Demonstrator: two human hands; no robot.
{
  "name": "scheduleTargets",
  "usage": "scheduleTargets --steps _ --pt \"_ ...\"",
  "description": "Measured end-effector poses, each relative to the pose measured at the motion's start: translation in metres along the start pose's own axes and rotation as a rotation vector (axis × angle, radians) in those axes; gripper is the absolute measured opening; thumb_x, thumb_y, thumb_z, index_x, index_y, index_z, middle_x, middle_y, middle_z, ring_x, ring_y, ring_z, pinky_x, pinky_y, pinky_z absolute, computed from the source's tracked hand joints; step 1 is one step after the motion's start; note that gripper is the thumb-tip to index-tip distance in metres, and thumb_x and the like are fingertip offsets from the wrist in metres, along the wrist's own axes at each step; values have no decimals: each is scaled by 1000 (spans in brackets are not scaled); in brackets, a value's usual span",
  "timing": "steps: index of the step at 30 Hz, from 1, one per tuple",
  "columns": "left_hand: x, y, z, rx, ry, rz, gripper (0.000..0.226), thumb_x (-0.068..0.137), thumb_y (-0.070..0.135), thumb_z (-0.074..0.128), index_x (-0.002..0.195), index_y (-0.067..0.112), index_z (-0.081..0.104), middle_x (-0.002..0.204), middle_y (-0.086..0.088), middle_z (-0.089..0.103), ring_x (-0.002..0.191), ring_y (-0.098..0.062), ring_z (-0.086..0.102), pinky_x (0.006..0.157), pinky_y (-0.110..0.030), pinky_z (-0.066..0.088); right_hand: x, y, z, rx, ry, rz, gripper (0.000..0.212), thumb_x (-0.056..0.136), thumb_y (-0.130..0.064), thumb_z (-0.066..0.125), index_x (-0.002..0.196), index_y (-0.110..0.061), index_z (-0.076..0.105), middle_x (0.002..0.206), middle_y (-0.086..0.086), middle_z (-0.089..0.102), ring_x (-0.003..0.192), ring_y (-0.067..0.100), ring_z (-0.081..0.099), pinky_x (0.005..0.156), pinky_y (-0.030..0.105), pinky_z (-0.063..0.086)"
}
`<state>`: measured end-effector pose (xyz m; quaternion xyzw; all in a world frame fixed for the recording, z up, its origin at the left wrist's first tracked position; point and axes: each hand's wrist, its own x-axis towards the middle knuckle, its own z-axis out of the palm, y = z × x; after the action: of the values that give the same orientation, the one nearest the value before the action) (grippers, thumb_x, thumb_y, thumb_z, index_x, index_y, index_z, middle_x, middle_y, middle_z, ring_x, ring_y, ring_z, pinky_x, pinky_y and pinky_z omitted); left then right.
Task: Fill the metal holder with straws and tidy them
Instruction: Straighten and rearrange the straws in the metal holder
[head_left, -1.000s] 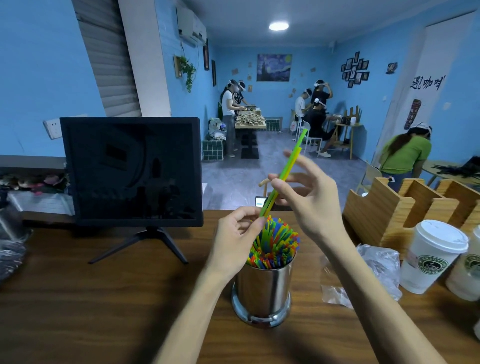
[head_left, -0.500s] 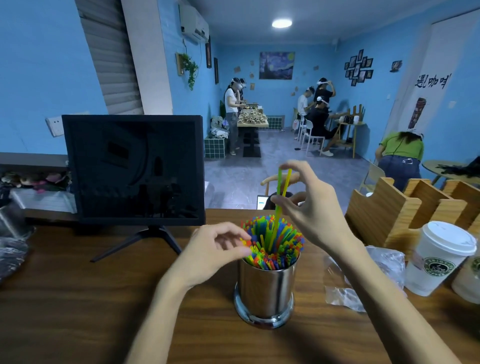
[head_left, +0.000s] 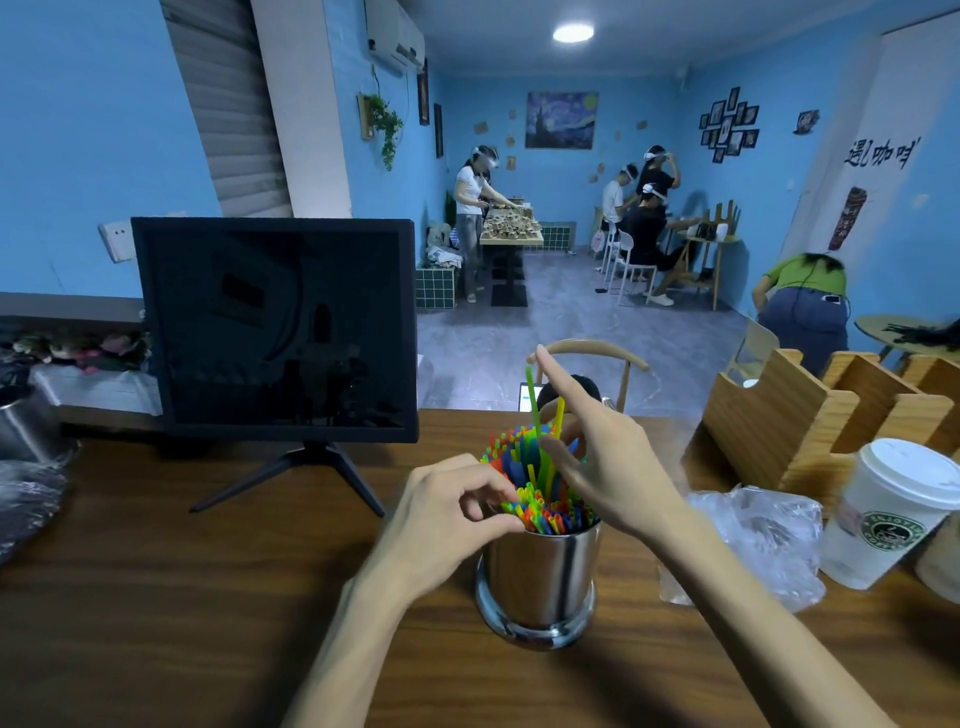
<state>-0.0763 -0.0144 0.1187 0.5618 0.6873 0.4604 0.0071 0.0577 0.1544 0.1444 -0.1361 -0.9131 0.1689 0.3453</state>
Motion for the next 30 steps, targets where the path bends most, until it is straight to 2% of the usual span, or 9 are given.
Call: scheduleTargets --steps 3,5,7,9,13,18,22,26,30 --pt "0 -1 3 6 31 16 19 71 31 91 83 34 76 81 14 65 64 -16 57 61 -19 41 1 -1 0 -70 -9 -71 78 95 -19 68 154 -51 27 103 -18 59 79 11 55 72 15 44" --pt "1 -1 4 6 42 20 19 72 30 91 82 34 76 80 14 64 62 -16 57 60 -18 40 1 1 3 -127 -5 -94 47 96 -23 67 138 -39 53 106 -17 58 81 11 58 72 32 52" --pt "0 -1 4 8 41 25 20 71 31 91 83 34 75 81 14 63 61 -15 56 60 -15 38 -3 3 7 -178 -11 -104 21 96 -34 64 116 -30 65 96 -18 52 81 15 58 68 40 52" --pt "-1 -1 4 12 30 35 24 69 37 92 84 34 74 81 13 62 60 -16 56 60 -15 37 -6 7 12 -219 -28 -106 26 98 -49 54 103 -27 68 89 -20 45 82 14 54 68 35 48" --pt "1 1 7 21 24 43 26 68 41 91 84 34 72 82 14 60 59 -17 55 58 -20 42 -9 10 16 -184 -82 -53 48 100 -63 40 99 -29 73 97 -12 59 92 10 48 78 26 41" --pt "3 2 8 32 18 47 23 71 36 89 87 36 72 85 17 60 60 -15 55 60 -24 44 -10 5 10 -47 -24 -99 29 101 -42 57 127 -32 64 120 -14 54 106 8 57 87 28 50" --pt "4 2 7 20 31 40 18 73 32 90 83 33 75 85 20 61 60 -15 55 60 -17 39 -10 4 11 2 -25 -78 60 99 -17 63 152 -35 40 106 -22 49 99 9 53 84 25 45" --pt "5 5 4 -17 61 3 15 76 27 89 85 33 77 78 23 64 57 -9 50 59 -9 34 -11 6 9 -84 -35 -115 51 101 -28 60 149 -32 45 104 -22 48 97 11 52 84 32 47" --pt "7 7 -2 -66 83 -9 16 76 25 89 86 33 80 79 20 69 56 -7 47 57 -11 35 -14 1 5 75 -50 -32 70 103 -28 58 159 -41 20 112 -17 59 101 6 56 87 23 46"
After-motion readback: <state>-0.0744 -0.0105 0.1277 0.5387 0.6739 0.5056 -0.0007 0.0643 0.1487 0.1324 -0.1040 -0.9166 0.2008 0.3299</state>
